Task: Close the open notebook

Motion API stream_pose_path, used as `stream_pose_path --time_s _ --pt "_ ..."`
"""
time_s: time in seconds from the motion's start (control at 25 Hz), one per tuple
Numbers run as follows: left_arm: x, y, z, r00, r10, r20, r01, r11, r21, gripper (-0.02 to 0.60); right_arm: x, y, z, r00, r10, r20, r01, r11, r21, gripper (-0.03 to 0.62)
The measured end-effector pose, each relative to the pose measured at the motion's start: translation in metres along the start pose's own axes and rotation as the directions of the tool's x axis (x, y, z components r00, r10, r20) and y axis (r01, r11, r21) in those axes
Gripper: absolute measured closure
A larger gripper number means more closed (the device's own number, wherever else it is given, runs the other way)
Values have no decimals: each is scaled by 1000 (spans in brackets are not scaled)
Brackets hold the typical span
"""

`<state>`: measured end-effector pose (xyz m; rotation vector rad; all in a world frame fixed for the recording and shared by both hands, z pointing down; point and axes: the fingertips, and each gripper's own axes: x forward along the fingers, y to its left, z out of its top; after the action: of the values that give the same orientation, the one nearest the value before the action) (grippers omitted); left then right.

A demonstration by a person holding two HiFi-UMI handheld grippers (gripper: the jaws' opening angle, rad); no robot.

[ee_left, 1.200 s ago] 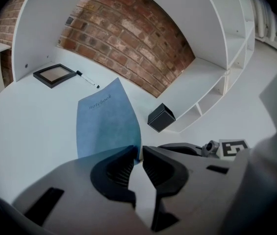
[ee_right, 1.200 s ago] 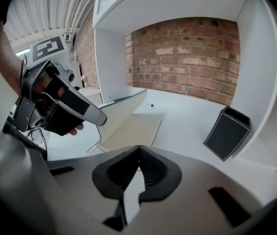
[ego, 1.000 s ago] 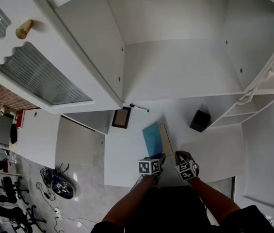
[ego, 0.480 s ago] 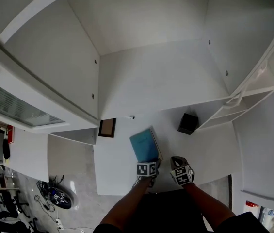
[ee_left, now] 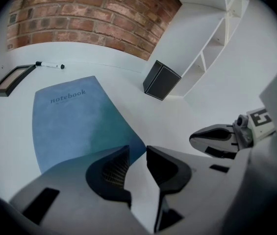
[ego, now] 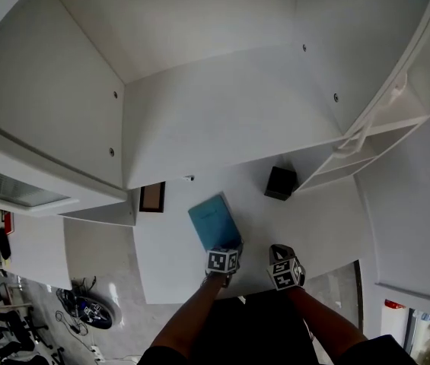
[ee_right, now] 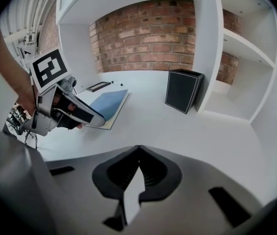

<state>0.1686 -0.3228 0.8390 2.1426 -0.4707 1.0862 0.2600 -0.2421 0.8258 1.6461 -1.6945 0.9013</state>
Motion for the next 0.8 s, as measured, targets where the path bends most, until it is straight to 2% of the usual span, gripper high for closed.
stream_pose_path --time_s 0.24,0.32,0.4,0.48,0.6,0.72,0.8 --pt "2 -4 -3 1000 -22 3 22 999 37 472 -8 10 -24 1000 11 -22 -11 1000 18 594" --pt "1 -18 -5 996 -87 -3 87 993 78 431 -10 15 -28 1000 18 -22 -17 1000 12 594" --pt "-1 -34 -7 989 -146 -13 146 981 125 429 -12 20 -27 1000 27 -16 -26 1000 7 594" --pt "-2 -42 -11 985 -170 -4 169 976 134 428 -16 25 -26 999 37 -4 -37 999 1 594" --pt "-7 -47 -13 982 -184 52 178 979 101 430 -24 32 -20 998 64 27 -64 998 -7 594" --pt "-28 -53 -9 976 -183 119 170 980 106 430 -40 33 1 992 90 92 -91 996 6 594" --pt "-54 -59 -10 963 -196 187 187 980 66 431 -60 35 17 983 106 152 -113 993 38 594"
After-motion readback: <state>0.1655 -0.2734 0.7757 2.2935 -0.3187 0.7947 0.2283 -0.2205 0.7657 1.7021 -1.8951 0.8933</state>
